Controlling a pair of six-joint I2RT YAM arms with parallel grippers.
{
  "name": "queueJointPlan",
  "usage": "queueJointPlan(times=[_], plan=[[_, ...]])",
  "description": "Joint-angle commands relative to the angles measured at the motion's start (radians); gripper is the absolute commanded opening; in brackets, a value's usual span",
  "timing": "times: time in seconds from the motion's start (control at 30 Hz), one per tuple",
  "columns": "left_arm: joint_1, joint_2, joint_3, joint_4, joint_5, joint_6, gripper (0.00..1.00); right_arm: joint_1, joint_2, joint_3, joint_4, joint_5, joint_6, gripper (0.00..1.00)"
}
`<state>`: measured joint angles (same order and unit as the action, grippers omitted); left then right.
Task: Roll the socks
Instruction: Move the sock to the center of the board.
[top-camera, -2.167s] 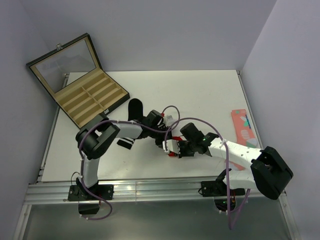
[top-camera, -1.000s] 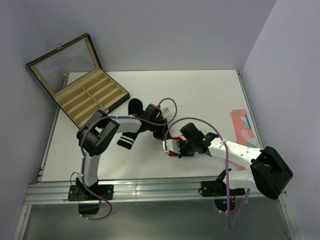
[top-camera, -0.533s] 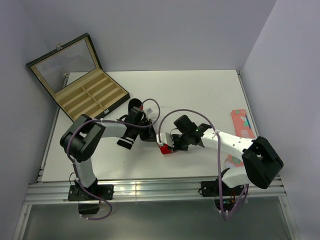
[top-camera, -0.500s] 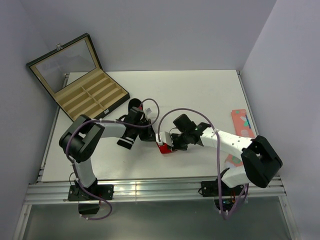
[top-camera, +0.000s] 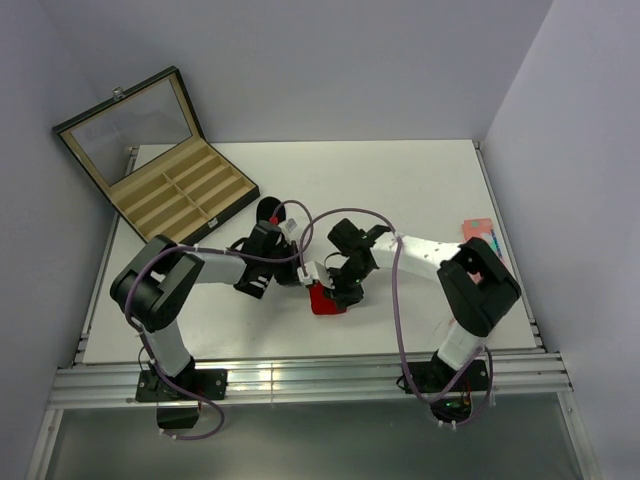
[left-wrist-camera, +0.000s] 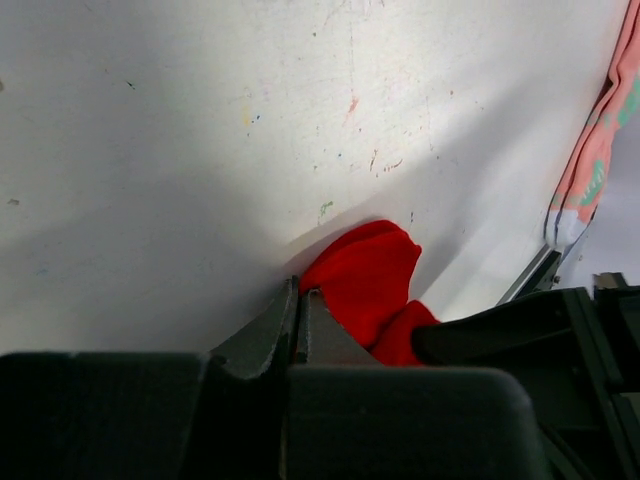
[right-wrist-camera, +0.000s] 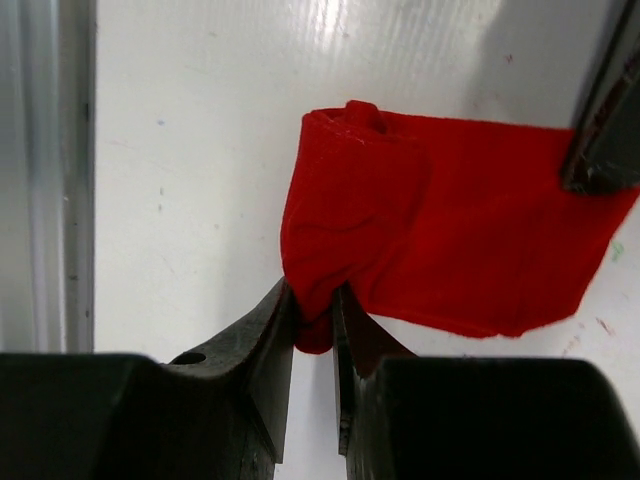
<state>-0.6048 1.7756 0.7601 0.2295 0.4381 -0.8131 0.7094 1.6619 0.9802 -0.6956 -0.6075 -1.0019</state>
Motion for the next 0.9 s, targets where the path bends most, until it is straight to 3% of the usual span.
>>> queueJointPlan(times=[0.0,0.17,0.6,0.87], plan=[[0.01,-0.01,-0.044,0.04,-0.121,0.015,0.0,0.013,0.077,0.046,-0.208,-0.1,-0.021,0.13],[-0.004,-0.025,-0.076,0.07,-0.133,0.019,0.0,0.01,0.156,0.116,-0.242,-0.109,0.014,0.13],[-0.049,-0.197,-0.193,0.054,-0.318,-0.034,0.0,0.007,0.326,0.265,-0.395,-0.155,0.025,0.13],[-0.105,-0.249,-0.291,0.18,-0.381,-0.08,0.1,0.007,0.392,0.322,-0.389,-0.124,0.103,0.13]])
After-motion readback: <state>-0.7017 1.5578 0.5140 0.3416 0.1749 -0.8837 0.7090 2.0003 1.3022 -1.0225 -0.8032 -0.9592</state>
